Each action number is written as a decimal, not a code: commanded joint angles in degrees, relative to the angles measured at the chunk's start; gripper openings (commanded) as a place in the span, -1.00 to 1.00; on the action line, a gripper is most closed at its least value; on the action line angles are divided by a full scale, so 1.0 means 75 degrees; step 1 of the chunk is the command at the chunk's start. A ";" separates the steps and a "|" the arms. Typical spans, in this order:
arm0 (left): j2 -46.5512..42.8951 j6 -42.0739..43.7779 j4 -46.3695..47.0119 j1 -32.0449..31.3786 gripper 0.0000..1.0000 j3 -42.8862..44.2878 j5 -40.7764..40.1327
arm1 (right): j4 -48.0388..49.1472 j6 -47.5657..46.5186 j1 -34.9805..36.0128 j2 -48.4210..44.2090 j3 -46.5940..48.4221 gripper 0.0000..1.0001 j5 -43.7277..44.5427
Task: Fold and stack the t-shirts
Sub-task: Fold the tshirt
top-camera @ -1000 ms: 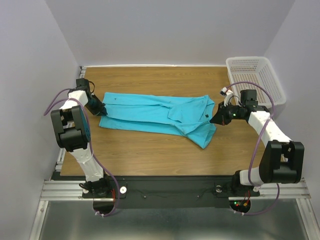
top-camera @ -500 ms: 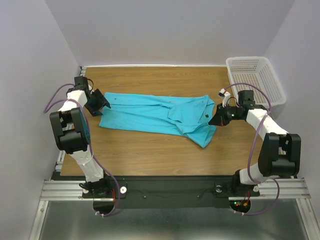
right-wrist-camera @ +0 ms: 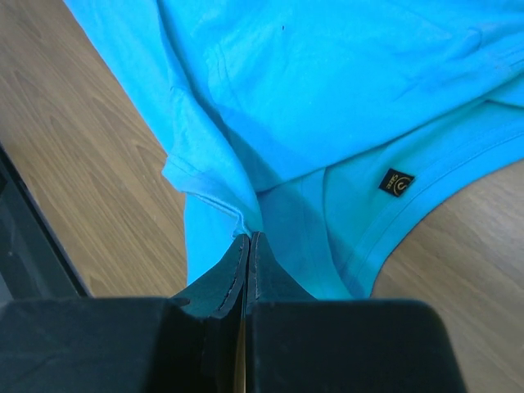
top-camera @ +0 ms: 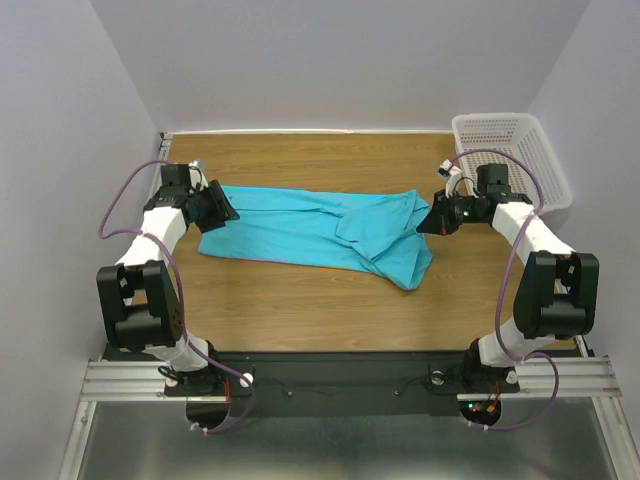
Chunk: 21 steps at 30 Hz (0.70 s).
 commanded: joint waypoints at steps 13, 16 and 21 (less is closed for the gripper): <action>0.0915 -0.0036 0.0621 -0.0061 -0.30 -0.0914 -0.0709 | 0.0082 0.0307 0.0283 0.0535 0.1313 -0.99 0.0077; 0.1055 0.0010 0.0598 -0.0073 -0.32 -0.1008 -0.0756 | 0.0094 0.0412 0.0295 0.0676 0.1663 -0.99 0.0124; 0.1173 0.0092 0.0598 -0.0061 -0.37 -0.1067 -0.0803 | 0.0105 0.0600 0.0388 0.1016 0.2098 -0.99 0.0311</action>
